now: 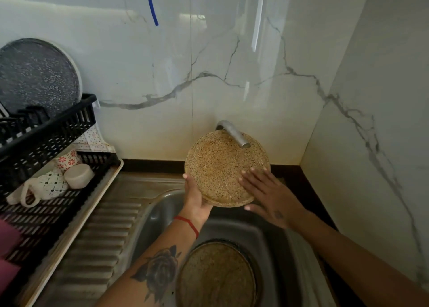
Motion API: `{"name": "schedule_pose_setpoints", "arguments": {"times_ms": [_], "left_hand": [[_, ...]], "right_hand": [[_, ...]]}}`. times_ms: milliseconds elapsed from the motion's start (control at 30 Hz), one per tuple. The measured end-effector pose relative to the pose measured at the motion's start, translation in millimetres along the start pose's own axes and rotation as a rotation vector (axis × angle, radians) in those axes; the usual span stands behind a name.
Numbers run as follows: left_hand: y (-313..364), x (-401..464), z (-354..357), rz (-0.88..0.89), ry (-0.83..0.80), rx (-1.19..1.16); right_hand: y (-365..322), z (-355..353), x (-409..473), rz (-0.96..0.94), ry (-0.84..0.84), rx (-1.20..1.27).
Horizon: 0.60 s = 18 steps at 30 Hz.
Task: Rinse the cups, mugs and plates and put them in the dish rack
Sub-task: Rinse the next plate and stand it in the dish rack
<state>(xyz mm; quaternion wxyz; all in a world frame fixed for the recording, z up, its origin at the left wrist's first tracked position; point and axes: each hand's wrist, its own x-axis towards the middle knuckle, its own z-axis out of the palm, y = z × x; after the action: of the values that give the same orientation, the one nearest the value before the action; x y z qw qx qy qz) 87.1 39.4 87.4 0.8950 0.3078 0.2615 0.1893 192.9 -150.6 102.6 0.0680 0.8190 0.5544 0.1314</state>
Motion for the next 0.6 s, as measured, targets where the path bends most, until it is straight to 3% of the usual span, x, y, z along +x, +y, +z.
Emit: {"name": "schedule_pose_setpoints", "arguments": {"times_ms": [67,167,333,467,600], "left_hand": [[-6.6,2.3,4.5,-0.025,0.023,-0.031],[-14.0,3.9,10.7,-0.137,0.073,-0.041],[-6.4,1.7,5.0,-0.043,0.047,-0.019],[-0.2,-0.5,-0.7,0.061,0.038,0.050],[-12.2,-12.5,23.8,0.055,0.126,0.017]], "right_hand": [[-27.7,6.1,10.5,0.038,0.032,0.031],[-72.5,15.0,29.4,-0.066,0.072,0.160],[-36.7,23.5,10.7,-0.257,0.154,0.236],[-2.7,26.0,-8.2,-0.042,0.272,0.118],[-61.2,25.4,21.8,-0.067,0.223,0.276]]}}
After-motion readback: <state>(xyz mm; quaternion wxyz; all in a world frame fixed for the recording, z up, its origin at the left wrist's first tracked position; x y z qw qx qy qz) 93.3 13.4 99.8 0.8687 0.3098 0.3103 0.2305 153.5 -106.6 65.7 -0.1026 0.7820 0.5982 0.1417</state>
